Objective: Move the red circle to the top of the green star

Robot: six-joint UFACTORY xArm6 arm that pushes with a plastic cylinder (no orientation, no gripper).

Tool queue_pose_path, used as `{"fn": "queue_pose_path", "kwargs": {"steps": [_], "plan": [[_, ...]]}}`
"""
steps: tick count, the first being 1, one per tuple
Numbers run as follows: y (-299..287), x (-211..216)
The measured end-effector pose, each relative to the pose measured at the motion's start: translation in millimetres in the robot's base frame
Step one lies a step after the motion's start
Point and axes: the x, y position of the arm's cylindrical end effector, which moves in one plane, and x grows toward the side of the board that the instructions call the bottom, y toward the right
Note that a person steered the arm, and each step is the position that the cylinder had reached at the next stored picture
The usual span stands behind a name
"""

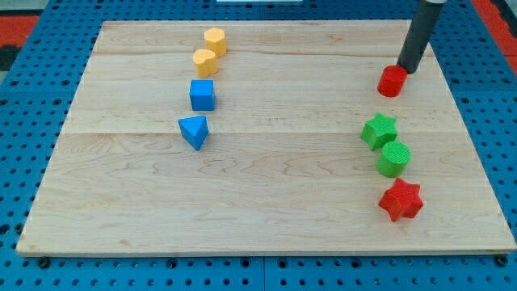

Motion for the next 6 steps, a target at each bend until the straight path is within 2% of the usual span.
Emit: {"fn": "queue_pose_path", "kwargs": {"steps": [1,5,6], "plan": [[-41,9],[-78,40],[-97,24]]}}
